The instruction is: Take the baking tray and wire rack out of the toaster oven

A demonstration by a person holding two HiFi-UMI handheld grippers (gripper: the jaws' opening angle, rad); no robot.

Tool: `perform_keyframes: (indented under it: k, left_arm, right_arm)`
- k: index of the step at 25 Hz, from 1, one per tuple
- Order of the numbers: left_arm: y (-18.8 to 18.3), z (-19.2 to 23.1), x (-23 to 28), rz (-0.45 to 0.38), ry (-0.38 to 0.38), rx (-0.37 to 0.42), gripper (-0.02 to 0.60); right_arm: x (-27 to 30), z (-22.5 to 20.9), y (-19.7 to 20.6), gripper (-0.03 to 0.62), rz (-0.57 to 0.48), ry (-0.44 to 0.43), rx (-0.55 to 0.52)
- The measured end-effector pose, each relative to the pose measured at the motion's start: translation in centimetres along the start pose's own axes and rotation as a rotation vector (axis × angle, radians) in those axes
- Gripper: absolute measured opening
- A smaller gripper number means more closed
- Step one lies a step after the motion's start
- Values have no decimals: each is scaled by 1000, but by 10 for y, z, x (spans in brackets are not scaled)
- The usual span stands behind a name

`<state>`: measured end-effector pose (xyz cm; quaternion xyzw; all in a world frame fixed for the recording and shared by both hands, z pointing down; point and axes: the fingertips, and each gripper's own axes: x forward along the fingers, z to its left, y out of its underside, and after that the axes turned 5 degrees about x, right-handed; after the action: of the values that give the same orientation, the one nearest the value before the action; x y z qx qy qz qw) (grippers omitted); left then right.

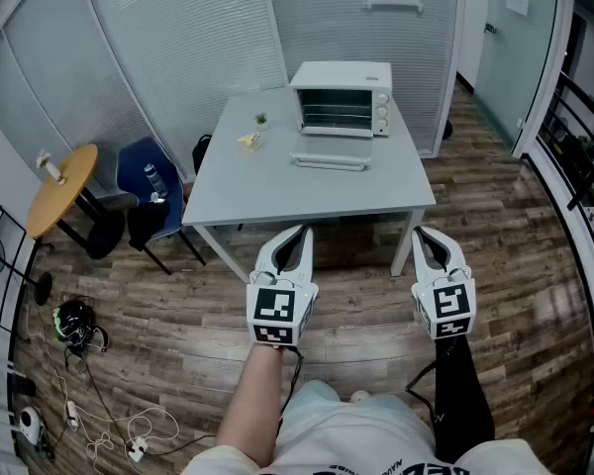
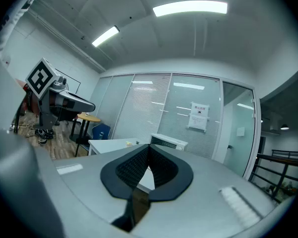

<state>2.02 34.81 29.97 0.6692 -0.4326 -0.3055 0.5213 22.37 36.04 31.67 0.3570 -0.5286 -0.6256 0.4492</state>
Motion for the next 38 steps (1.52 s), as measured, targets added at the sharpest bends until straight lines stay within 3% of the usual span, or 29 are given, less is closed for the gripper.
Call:
perform_keyframes:
  k: [5, 13, 16, 38]
  left_arm:
    - [-13, -26, 7, -8, 12, 14, 55]
    - [-14, -21, 35, -8, -10, 16, 55]
    - [-11, -20, 55, -6, 26, 15, 55]
    - [-1, 114, 239, -36, 61, -8, 57]
  right_arm:
    - [-10, -15, 7, -6, -9, -18, 0]
    - [17, -27, 9, -5, -26, -44, 53]
    - [37, -36, 14, 63, -4, -44, 78]
    - [250, -74, 5, 84, 28, -33, 92]
